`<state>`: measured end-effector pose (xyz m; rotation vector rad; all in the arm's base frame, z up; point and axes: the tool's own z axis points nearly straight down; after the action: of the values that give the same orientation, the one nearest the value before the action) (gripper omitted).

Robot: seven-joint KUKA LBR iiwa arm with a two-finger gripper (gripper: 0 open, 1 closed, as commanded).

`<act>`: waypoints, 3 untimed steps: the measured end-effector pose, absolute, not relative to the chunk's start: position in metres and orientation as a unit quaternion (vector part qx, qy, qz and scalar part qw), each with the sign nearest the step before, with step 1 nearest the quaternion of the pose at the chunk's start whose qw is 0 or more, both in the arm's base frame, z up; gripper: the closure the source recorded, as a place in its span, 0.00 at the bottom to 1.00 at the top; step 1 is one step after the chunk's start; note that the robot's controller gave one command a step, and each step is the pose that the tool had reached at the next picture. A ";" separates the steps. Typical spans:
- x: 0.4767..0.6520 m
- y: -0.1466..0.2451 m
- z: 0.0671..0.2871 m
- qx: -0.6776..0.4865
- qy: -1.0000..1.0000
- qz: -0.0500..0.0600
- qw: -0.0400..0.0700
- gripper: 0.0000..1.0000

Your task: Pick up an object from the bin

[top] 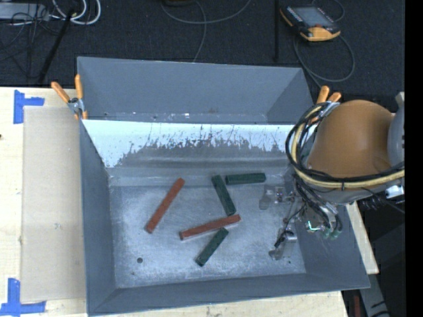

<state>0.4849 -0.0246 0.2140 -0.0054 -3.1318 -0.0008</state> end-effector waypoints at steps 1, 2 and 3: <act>0.486 0.061 0.095 0.056 -0.998 -0.001 0.005 0.00; 0.492 0.062 0.071 0.262 -0.965 0.000 -0.004 0.00; 0.489 0.062 0.070 0.261 -0.965 0.000 0.000 1.00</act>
Offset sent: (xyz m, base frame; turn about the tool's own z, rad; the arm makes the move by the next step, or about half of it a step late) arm 0.0038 0.0822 -0.1141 -0.1084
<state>0.4893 0.0622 0.0695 0.8199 -3.0323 -0.0011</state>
